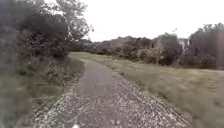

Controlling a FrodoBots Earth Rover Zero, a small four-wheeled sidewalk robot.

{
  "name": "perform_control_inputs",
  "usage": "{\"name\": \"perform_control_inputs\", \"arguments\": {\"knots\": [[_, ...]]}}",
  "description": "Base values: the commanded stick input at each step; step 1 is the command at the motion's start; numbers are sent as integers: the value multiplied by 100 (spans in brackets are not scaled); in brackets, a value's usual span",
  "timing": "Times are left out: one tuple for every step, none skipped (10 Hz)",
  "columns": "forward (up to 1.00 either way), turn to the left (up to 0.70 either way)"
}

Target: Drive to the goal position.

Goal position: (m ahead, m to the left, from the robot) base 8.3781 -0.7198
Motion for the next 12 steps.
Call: {"name": "perform_control_inputs", "arguments": {"knots": [[100, 9], [100, 1], [100, 0], [100, 0], [100, 0], [100, 0], [100, 0], [100, 0], [100, 0], [100, 14], [100, 28], [100, 26]]}}
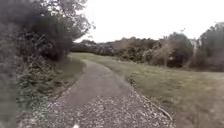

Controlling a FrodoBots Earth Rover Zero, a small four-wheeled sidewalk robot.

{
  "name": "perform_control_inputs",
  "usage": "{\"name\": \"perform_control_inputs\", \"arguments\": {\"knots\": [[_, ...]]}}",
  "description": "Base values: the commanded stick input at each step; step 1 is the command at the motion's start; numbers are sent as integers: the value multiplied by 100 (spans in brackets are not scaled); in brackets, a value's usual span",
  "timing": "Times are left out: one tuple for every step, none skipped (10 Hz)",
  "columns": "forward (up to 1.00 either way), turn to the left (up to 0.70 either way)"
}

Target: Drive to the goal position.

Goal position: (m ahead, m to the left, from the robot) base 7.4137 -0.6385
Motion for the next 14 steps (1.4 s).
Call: {"name": "perform_control_inputs", "arguments": {"knots": [[100, 9], [100, 0], [100, 0], [100, 0], [100, 0], [100, 0], [100, 0], [100, 0], [100, 14], [100, 20], [100, 26], [100, 2], [100, 1], [100, 0]]}}
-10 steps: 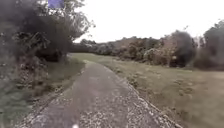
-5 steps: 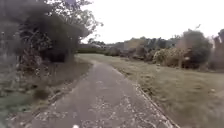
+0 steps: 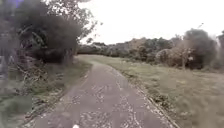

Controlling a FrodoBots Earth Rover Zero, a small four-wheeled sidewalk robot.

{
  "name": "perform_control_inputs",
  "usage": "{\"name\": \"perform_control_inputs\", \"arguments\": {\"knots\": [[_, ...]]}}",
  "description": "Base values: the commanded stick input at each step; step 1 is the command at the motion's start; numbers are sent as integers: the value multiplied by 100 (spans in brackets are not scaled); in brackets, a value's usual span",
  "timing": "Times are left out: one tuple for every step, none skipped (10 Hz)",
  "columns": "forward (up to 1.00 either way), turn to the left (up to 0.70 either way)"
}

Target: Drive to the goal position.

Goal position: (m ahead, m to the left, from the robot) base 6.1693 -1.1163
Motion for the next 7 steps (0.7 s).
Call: {"name": "perform_control_inputs", "arguments": {"knots": [[100, 0], [100, 0], [100, 0], [100, 0], [100, 0], [100, 0], [100, 0]]}}
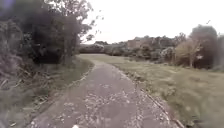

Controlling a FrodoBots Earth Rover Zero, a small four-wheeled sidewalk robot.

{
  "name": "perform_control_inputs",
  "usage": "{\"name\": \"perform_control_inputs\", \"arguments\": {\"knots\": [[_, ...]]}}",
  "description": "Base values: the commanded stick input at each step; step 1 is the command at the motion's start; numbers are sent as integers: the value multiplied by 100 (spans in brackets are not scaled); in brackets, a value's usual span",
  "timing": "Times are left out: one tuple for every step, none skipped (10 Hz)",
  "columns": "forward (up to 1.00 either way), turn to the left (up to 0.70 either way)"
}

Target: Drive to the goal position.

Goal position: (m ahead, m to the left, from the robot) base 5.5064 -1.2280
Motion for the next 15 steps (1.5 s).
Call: {"name": "perform_control_inputs", "arguments": {"knots": [[100, 0], [100, 0], [100, 0], [100, 0], [100, 0], [100, 0], [100, 0], [100, 0], [100, 0], [100, 0], [100, 0], [100, 0], [100, 0], [100, 0], [100, 0]]}}
